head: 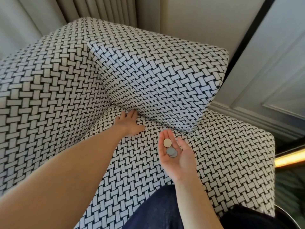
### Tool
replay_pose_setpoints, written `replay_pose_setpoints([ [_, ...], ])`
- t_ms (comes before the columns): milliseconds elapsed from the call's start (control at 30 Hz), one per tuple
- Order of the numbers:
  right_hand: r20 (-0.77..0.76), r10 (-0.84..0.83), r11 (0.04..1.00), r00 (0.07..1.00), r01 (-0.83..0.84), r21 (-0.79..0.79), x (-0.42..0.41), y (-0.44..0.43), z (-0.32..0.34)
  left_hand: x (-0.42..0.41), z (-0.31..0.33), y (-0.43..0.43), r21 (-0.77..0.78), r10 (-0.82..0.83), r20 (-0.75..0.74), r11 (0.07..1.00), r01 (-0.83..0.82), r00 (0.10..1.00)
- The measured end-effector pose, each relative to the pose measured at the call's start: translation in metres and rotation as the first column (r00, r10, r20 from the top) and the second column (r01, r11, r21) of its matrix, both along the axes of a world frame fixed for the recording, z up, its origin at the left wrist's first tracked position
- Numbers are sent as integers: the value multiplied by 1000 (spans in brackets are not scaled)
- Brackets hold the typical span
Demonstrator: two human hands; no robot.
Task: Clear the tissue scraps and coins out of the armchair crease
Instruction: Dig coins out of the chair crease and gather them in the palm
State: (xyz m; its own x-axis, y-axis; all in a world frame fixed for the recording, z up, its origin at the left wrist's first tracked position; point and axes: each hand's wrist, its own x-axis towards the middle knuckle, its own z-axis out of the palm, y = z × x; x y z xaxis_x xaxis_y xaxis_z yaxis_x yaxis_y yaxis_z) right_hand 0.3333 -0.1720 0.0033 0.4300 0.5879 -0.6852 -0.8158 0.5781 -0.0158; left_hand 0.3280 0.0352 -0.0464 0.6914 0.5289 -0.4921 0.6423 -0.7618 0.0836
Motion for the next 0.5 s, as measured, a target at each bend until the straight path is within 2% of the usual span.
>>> replay_pose_setpoints([
  [167,9,47,998,999,-47,-36,-4,3,-2,4,4,-2,44,-55,-53,997,58,997],
  [500,-53,16,998,998,-19,-54,-3,3,-4,16,3,-9,122,-64,-120,989,79,991],
])
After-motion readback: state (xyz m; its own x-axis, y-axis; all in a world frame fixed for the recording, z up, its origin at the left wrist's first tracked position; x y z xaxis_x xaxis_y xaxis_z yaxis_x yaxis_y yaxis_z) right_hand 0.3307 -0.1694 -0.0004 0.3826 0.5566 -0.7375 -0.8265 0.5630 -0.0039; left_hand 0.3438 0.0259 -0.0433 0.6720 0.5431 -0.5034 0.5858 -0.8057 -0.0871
